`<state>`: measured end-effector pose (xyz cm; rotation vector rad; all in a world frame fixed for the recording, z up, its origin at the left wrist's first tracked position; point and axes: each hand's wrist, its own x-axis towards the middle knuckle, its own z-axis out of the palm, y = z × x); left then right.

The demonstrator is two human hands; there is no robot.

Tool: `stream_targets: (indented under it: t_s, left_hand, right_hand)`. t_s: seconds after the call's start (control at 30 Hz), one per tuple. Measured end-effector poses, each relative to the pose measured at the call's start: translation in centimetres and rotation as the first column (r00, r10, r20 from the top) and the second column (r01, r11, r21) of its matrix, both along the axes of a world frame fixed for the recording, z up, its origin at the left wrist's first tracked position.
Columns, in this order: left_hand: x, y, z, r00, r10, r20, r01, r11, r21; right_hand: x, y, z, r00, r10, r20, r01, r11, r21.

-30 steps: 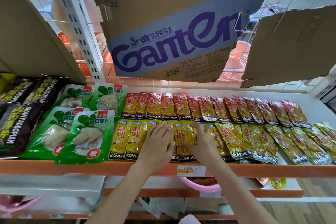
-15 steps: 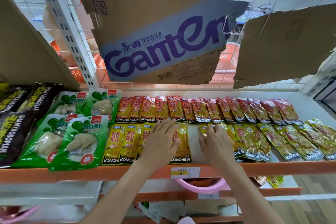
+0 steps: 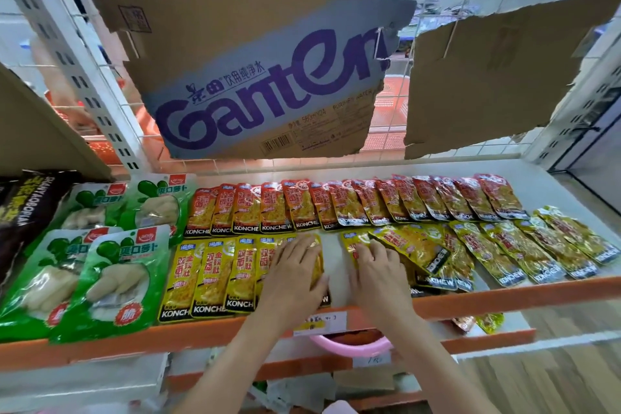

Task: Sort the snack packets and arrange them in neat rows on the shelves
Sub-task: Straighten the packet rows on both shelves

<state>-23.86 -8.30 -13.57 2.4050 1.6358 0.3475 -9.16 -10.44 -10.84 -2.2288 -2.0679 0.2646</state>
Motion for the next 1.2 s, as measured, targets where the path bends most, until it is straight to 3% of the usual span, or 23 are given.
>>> stream_targets:
  t_s: [0.23, 0.3, 0.4, 0.53, 0.63, 0.77, 0.83, 0.9, 0.97, 1.03, 1.1, 1.2]
  left_hand:
    - [-0.2, 0.0, -0.3, 0.996, 0.001, 0.09, 0.0, 1.0, -0.012]
    - [-0.3, 0.1, -0.4, 0.995, -0.001, 0.098, 0.002, 1.0, -0.012]
    - [-0.4, 0.2, -0.6, 0.993, 0.002, 0.115, 0.002, 1.0, -0.027]
    - [-0.3, 0.3, -0.6, 0.983, 0.01, 0.185, -0.006, 1.0, -0.021]
    - [-0.4, 0.2, -0.6, 0.966, 0.04, 0.254, -0.039, 0.999, -0.008]
    - [-0.3, 0.3, -0.8, 0.974, 0.034, 0.225, -0.03, 0.999, -0.017]
    - [-0.3, 0.3, -0.7, 0.968, 0.043, 0.247, -0.038, 0.999, -0.027]
    - [-0.3, 0.1, -0.5, 0.954, 0.068, 0.293, -0.05, 0.996, -0.07]
    - [-0.2, -0.1, -0.2, 0.94, 0.091, 0.33, -0.061, 0.993, -0.102]
    - [-0.1, -0.2, -0.1, 0.94, 0.089, 0.33, -0.064, 0.994, -0.086]
    - [-0.1, -0.2, -0.2, 0.945, 0.063, 0.321, -0.051, 0.998, -0.046]
    - [-0.2, -0.2, 0.0, 0.948, 0.046, 0.314, -0.033, 0.998, -0.046]
  right_hand:
    - [0.2, 1.3, -0.7, 0.991, -0.035, -0.129, 0.037, 0.999, 0.009]
    - [0.4, 1.8, -0.5, 0.963, -0.069, -0.26, 0.061, 0.997, -0.039]
    - [1.0, 2.3, -0.3, 0.831, -0.151, -0.536, 0.114, 0.988, -0.101]
    - [1.3, 2.7, 0.4, 0.503, -0.242, -0.83, 0.174, 0.969, -0.177]
    - [0.7, 2.6, -0.2, 0.439, -0.234, -0.867, 0.192, 0.968, -0.164]
    - [0.8, 2.2, -0.3, 0.344, -0.255, -0.904, 0.248, 0.953, -0.174]
    - [0.7, 2.1, -0.2, 0.385, -0.219, -0.897, 0.225, 0.964, -0.138]
    - [0.1, 2.0, -0.6, 0.569, -0.135, -0.811, 0.183, 0.983, -0.036]
    - [-0.5, 1.9, -1.1, 0.795, -0.034, -0.606, 0.103, 0.992, 0.079]
    - [-0.5, 2.0, -1.4, 0.92, 0.037, -0.391, 0.013, 0.992, 0.125]
    - [-0.2, 2.2, -1.3, 0.96, 0.055, -0.275, -0.021, 0.992, 0.123]
    - [1.1, 2.4, -0.4, 0.955, 0.097, -0.281, -0.058, 0.988, 0.144]
